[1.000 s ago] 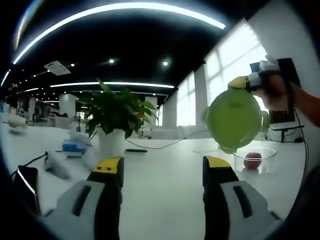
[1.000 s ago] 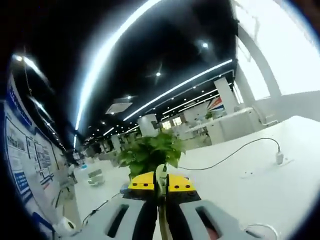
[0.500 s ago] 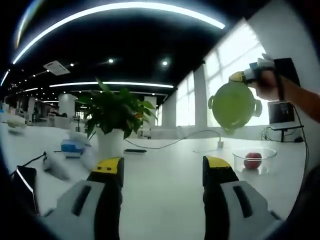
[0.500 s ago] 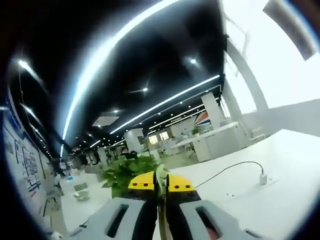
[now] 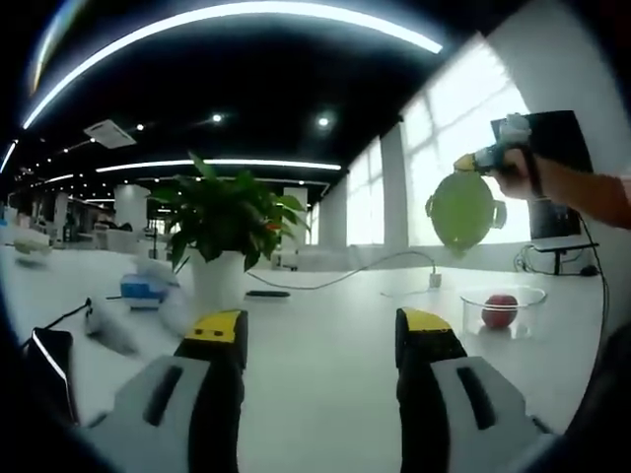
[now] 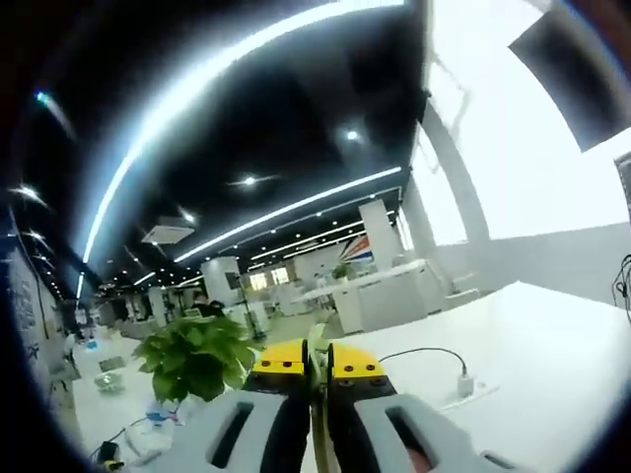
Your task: Open container latches remove lid place lid upside down on tabletop take tomato from container place on tabletop
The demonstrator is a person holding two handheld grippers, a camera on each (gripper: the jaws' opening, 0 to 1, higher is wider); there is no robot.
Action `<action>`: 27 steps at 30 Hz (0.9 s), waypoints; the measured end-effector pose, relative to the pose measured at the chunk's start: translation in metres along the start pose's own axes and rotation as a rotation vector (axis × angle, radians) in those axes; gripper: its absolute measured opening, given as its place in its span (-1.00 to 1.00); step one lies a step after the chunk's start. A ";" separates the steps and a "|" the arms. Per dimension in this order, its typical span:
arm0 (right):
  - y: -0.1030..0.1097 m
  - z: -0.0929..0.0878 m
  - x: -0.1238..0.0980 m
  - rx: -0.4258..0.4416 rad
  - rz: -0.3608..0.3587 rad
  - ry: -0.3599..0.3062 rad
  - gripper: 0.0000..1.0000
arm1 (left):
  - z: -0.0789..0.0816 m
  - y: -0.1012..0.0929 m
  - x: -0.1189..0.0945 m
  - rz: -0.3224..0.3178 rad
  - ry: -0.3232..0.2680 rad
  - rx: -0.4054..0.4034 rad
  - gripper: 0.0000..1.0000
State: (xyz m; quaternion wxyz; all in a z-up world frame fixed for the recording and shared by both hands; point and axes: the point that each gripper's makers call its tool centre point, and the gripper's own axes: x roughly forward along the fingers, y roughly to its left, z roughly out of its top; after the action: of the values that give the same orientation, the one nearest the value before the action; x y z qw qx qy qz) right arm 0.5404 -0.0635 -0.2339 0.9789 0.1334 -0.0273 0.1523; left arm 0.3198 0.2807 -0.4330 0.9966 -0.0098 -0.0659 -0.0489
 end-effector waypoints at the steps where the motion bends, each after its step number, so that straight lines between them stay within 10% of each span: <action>1: -0.006 -0.003 0.004 0.002 -0.011 0.009 -0.98 | 0.000 0.000 0.000 0.000 -0.002 -0.002 0.16; 27: -0.077 -0.102 0.063 -0.354 -0.221 0.145 -0.98 | 0.004 0.005 -0.003 0.007 0.004 0.016 0.17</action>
State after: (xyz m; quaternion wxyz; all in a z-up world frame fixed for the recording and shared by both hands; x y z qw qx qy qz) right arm 0.6255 -0.0882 -0.3459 0.9972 -0.0495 0.0315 0.0460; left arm 0.3168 0.2856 -0.4291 0.9969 -0.0021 -0.0644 -0.0449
